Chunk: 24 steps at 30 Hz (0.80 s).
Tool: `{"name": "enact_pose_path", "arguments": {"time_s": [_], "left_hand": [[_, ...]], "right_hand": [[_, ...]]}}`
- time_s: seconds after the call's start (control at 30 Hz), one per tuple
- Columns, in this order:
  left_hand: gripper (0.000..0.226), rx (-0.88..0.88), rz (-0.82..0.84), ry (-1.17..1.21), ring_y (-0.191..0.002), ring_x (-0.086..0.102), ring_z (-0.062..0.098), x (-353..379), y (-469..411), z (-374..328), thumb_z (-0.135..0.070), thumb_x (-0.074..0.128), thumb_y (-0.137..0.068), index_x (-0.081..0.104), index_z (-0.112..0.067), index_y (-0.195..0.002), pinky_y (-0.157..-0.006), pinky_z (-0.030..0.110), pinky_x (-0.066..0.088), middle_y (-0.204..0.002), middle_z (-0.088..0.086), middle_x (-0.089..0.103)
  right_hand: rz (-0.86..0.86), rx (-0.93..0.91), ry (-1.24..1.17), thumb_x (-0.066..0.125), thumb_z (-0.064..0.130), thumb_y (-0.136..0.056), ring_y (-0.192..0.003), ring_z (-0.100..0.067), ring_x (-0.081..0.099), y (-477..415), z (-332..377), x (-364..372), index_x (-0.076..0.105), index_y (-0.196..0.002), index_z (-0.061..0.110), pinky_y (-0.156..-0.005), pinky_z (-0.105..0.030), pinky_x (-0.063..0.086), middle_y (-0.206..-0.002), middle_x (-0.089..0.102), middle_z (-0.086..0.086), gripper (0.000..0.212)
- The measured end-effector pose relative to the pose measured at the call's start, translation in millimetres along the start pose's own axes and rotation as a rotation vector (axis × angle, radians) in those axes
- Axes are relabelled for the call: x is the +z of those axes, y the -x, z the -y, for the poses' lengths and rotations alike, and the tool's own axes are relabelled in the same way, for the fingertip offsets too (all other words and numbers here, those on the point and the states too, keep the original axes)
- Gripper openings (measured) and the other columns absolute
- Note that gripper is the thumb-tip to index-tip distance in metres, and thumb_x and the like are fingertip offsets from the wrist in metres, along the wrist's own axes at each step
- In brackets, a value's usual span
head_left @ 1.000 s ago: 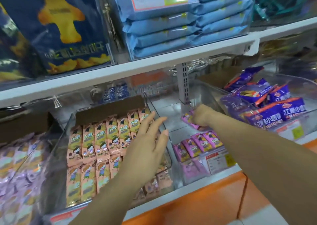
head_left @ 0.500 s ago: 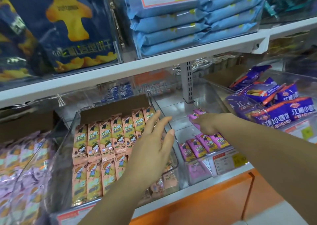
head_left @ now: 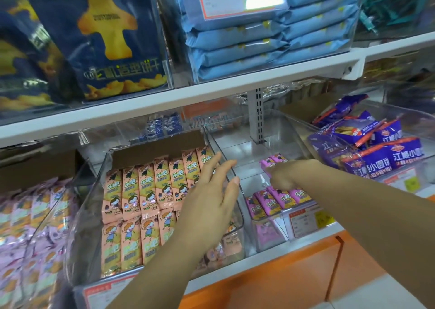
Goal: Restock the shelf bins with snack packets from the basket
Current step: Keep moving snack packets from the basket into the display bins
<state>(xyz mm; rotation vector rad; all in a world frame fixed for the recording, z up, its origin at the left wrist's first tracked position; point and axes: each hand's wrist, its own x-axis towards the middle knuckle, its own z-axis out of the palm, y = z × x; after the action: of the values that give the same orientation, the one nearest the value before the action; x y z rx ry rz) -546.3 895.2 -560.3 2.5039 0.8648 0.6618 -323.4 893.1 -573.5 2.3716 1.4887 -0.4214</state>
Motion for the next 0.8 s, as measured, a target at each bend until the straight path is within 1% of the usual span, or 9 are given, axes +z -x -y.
{"name": "enact_pose_path", "arguments": {"time_s": [0.1, 0.17, 0.23, 0.3, 0.4, 0.47, 0.6, 0.67, 0.8], "left_hand": [[0.047, 0.011, -0.013, -0.015, -0.113, 0.021, -0.014, 1, 1, 1, -0.045, 0.027, -0.099, 0.029, -0.038, -0.145, -0.108, 0.024, 0.025, -0.155, -0.023, 0.004], [0.048, 0.013, -0.016, -0.021, -0.123, 0.023, -0.011, -1, 3, 1, -0.047, 0.025, -0.098, 0.026, -0.039, -0.145, -0.112, 0.026, 0.023, -0.156, -0.022, 0.003], [0.05, 0.015, -0.031, -0.072, -0.137, 0.023, 0.001, -5, 8, -2, -0.05, 0.024, -0.097, 0.024, -0.041, -0.146, -0.116, 0.037, 0.022, -0.156, -0.021, 0.004], [0.048, 0.026, -0.058, -0.171, -0.141, 0.023, 0.008, -8, 19, -6, -0.047, 0.026, -0.099, 0.024, -0.041, -0.146, -0.117, 0.038, 0.018, -0.157, -0.018, 0.008], [0.039, 0.076, -0.152, -0.178, -0.133, 0.036, 0.012, -16, 52, -11, -0.036, 0.033, -0.101, 0.039, -0.036, -0.14, -0.111, 0.039, 0.031, -0.149, -0.014, 0.03], [0.035, 0.165, -0.217, -0.192, -0.116, 0.052, 0.018, -25, 82, -6, -0.032, 0.037, -0.096, 0.054, -0.028, -0.126, -0.097, 0.041, 0.044, -0.132, -0.008, 0.048], [0.039, 0.104, -0.058, -0.285, -0.09, 0.062, 0.025, -51, 153, 28, -0.035, 0.032, -0.09, 0.064, -0.022, -0.109, -0.077, 0.038, 0.051, -0.104, -0.001, 0.065], [0.043, 0.024, 0.023, -0.323, -0.091, 0.065, 0.025, -66, 189, 52, -0.04, 0.029, -0.089, 0.065, -0.026, -0.108, -0.075, 0.037, 0.052, -0.106, -0.003, 0.068], [0.024, -0.095, 0.14, -0.402, -0.094, 0.063, 0.015, -97, 250, 102, -0.027, 0.045, -0.097, 0.065, -0.027, -0.111, -0.075, 0.026, 0.042, -0.11, -0.011, 0.065]], "right_hand": [[-0.06, -0.018, -0.039, 0.032, 0.021, -0.097, -0.143, -0.035, 0.017, 11, -1, 0, 0.011, -0.152, 0.023, -0.11, -0.046, 0.028, -0.159, 0.01, -0.013, 0.059], [-0.162, -0.03, -0.069, 0.033, 0.024, -0.094, -0.137, -0.036, 0.029, 27, -1, -4, 0.027, -0.147, 0.024, -0.107, -0.049, 0.031, -0.154, 0.025, -0.012, 0.053], [-0.316, -0.04, -0.143, 0.032, 0.03, -0.096, -0.126, -0.033, 0.044, 54, 0, -7, 0.041, -0.138, 0.024, -0.099, -0.044, 0.036, -0.143, 0.044, -0.01, 0.044], [-0.462, -0.07, -0.229, 0.035, 0.03, -0.097, -0.114, -0.032, 0.054, 87, 3, -8, 0.049, -0.132, 0.023, -0.091, -0.038, 0.04, -0.129, 0.057, -0.011, 0.038], [-0.675, -0.167, -0.334, 0.044, 0.027, -0.094, -0.106, -0.025, 0.059, 146, 17, -1, 0.057, -0.124, 0.027, -0.083, -0.032, 0.045, -0.115, 0.066, 0.0, 0.033], [-0.756, -0.237, -0.388, 0.048, 0.026, -0.093, -0.103, -0.019, 0.06, 179, 32, 10, 0.063, -0.117, 0.028, -0.077, -0.029, 0.044, -0.106, 0.068, 0.008, 0.028], [-0.721, -0.446, -0.472, 0.055, 0.023, -0.087, -0.088, -0.018, 0.063, 216, 80, 47, 0.069, -0.099, 0.027, -0.069, -0.03, 0.046, -0.082, 0.064, 0.012, 0.019], [-0.646, -0.54, -0.454, 0.057, 0.023, -0.086, -0.092, -0.017, 0.064, 218, 110, 70, 0.069, -0.098, 0.026, -0.076, -0.033, 0.05, -0.092, 0.07, 0.008, 0.018], [-0.465, -0.665, -0.393, 0.054, 0.027, -0.09, -0.095, -0.01, 0.062, 210, 175, 108, 0.068, -0.106, 0.029, -0.077, -0.025, 0.046, -0.101, 0.07, 0.011, 0.021]]}}
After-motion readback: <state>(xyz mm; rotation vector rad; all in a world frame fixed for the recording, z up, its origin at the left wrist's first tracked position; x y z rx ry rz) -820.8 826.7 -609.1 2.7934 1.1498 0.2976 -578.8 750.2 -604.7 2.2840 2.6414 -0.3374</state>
